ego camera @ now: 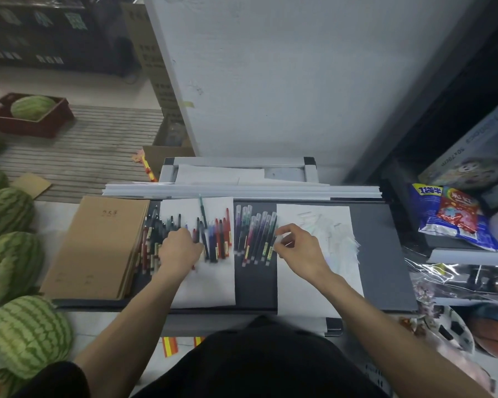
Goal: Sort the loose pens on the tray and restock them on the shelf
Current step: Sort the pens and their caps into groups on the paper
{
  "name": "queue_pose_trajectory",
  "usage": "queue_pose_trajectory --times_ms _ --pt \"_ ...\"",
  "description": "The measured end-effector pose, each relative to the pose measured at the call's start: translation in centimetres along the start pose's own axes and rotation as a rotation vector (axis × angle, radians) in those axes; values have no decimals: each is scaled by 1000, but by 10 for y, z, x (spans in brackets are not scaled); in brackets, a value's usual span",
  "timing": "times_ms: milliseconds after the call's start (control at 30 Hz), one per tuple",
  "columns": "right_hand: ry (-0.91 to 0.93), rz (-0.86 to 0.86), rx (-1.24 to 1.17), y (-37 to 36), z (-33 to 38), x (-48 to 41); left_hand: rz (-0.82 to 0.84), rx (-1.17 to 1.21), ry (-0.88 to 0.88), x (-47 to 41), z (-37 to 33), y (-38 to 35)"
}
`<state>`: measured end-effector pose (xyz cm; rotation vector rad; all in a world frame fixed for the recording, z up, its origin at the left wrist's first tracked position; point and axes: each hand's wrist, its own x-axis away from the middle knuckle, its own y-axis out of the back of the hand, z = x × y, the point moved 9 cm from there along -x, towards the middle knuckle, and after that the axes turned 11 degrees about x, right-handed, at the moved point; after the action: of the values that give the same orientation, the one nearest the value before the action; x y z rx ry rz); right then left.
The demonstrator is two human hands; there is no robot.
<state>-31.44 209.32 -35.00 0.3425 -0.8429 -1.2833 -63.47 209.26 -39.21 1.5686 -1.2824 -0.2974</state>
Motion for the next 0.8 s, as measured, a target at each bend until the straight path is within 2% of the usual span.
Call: queue_pose_trajectory --times_ms 167,300,433,533,633,800 --pt "-23 2 -66 -2 2 3 -4 66 20 -7 9 -2" --pt "-48 -3 -163 -2 0 4 -24 30 -4 -3 10 7" --pt "-117 18 -451 6 2 10 14 57 -198 17 -22 17" --pt "-108 66 -664 15 15 19 218 157 -429 62 -71 20" --pt "-50 88 -748 23 29 24 347 255 -597 106 -105 22" --pt "49 8 -832 40 45 38 367 348 -705 146 -134 29"
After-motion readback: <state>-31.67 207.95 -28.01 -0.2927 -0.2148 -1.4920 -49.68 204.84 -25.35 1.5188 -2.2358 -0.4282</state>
